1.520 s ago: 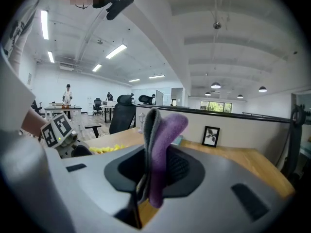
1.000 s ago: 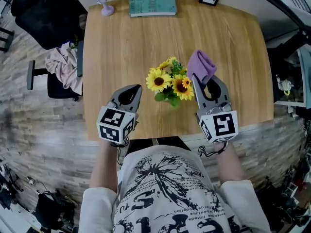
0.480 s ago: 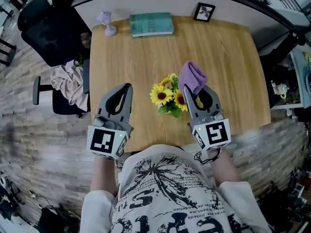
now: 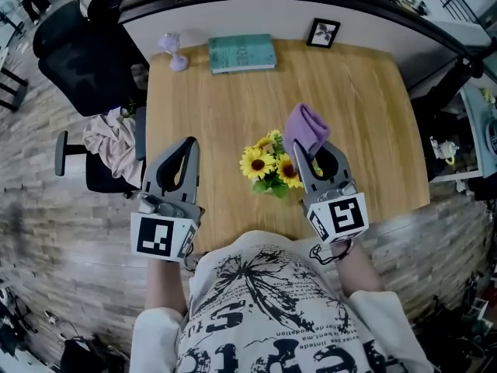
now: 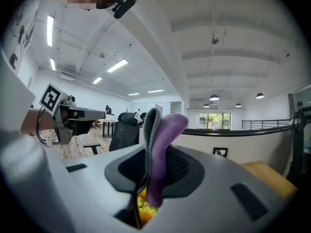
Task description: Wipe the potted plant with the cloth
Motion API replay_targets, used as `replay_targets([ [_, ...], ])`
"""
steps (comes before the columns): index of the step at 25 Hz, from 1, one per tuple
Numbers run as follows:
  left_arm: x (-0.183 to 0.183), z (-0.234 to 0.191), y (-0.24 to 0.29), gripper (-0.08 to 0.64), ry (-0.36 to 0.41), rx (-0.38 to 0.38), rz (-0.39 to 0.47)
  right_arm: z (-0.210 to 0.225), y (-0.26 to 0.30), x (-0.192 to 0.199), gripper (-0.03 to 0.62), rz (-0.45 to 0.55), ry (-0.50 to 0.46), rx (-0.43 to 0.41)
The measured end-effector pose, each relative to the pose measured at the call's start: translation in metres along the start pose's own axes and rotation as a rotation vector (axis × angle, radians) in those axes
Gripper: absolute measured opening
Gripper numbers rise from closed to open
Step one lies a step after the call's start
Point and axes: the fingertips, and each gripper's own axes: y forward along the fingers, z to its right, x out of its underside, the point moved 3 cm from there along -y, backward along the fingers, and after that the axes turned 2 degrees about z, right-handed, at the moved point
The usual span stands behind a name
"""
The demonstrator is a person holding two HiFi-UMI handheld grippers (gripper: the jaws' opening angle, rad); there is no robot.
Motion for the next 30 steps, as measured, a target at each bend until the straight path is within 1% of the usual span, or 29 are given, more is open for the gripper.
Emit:
replay_targets([
  [4,0.0019,-0.0005,0.0017,0.005,0.015,-0.011,-0.021,0.0037,-0.0006,0.0019,0.072,-0.006,-0.002,-0.004],
  [8,0.0046,-0.0008,0.0028,0.005,0.004,-0.030,-0.036,0.0049,-0.0017,0.0033,0.069,-0.007,0.000,-0.017],
  [13,0.0067,0.0014,0.0030,0.005,-0.001,-0.035,-0.046,0.0076,-0.0023,0.0033,0.069,0.002,0.054,-0.034],
  [19,0.0072,0.0025,0.0010,0.005,-0.003,-0.046,-0.051,0.0108,-0.0030,0.0055,0.069,-0.006,0.027,-0.017],
  [30,0.0093,0.0035,-0.0017,0.005,-0.026,-0.046,-0.045,0.0090,-0.0047,0.0044,0.069,-0.006,0.021,-0.014],
])
